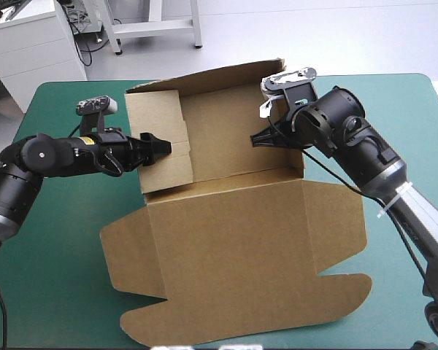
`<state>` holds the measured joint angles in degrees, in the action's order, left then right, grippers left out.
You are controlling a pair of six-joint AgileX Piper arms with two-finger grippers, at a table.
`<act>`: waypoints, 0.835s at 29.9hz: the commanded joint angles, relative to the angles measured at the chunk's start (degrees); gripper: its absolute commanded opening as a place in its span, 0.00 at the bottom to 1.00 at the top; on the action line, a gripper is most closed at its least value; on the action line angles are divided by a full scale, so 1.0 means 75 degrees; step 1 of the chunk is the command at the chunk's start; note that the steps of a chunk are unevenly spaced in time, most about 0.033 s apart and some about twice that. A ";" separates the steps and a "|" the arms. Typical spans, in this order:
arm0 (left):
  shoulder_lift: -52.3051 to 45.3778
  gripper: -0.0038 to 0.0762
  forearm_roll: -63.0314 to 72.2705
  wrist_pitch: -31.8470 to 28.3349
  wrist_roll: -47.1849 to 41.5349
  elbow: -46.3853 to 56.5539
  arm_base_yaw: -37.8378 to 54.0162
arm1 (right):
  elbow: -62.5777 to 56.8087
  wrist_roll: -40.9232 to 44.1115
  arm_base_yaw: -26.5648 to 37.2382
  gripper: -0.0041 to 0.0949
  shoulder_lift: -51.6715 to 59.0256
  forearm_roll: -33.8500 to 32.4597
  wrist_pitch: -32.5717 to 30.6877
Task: Fold the box
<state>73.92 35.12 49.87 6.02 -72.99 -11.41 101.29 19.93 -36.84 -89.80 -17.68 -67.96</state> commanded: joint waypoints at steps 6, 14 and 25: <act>-0.0121 0.67 0.0034 -0.0474 -0.0264 -0.0434 -0.0046 | 0.0255 -0.0101 -0.0084 0.03 0.0672 0.0116 0.0480; -0.0135 0.62 0.0277 -0.0392 -0.0344 -0.0434 -0.0046 | 0.0255 0.0074 -0.0084 0.03 0.0690 0.0100 0.0568; -0.0374 0.51 0.0252 -0.0222 -0.0313 -0.0475 -0.0046 | 0.0255 0.0273 -0.0084 0.03 0.0630 -0.0356 0.0414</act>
<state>73.92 33.67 49.97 3.92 -74.38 -11.36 101.29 20.82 -37.26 -87.16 -18.83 -68.36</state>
